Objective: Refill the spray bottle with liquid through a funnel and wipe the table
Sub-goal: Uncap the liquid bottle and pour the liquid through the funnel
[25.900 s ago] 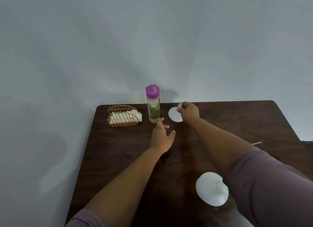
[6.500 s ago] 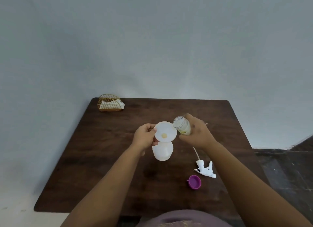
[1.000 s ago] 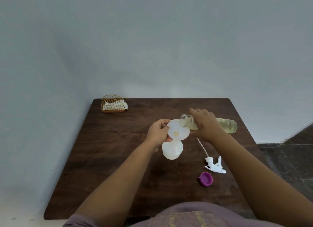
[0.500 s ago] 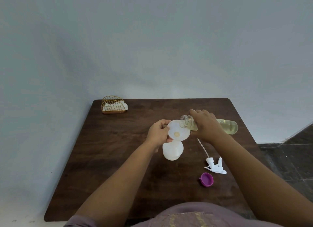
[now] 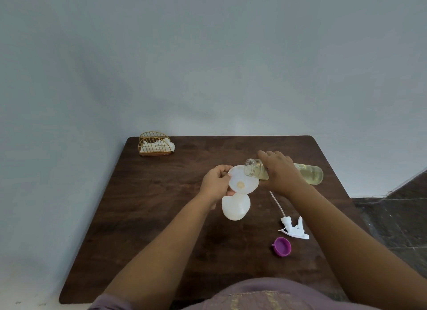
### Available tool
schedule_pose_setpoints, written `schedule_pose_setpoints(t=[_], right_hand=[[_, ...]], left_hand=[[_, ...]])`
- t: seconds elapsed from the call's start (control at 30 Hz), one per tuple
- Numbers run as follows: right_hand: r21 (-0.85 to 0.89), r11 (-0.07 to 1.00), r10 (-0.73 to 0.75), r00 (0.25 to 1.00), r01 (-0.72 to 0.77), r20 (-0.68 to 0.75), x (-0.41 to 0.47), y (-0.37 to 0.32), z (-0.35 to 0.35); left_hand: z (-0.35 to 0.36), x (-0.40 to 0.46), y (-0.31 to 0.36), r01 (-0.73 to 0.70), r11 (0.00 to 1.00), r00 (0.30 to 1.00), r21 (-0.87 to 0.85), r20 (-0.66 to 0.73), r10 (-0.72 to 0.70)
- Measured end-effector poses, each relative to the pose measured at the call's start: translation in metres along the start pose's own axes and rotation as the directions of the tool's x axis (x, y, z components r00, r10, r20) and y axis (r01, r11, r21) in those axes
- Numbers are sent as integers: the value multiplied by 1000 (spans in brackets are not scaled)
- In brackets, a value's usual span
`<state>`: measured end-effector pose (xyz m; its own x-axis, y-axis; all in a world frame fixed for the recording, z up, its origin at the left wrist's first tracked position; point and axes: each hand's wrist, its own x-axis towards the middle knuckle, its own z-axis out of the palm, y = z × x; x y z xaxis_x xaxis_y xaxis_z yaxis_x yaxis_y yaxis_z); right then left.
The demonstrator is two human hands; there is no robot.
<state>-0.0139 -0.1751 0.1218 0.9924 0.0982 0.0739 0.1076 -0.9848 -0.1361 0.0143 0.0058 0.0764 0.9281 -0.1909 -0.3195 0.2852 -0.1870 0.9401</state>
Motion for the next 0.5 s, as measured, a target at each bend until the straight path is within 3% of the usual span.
schedule_pose_setpoints(t=[0.5], right_hand=[[2, 1000, 11, 1000, -11, 18, -3, -2, -1]], left_hand=[[0, 2, -5, -1, 1000, 1000, 16, -3, 1]])
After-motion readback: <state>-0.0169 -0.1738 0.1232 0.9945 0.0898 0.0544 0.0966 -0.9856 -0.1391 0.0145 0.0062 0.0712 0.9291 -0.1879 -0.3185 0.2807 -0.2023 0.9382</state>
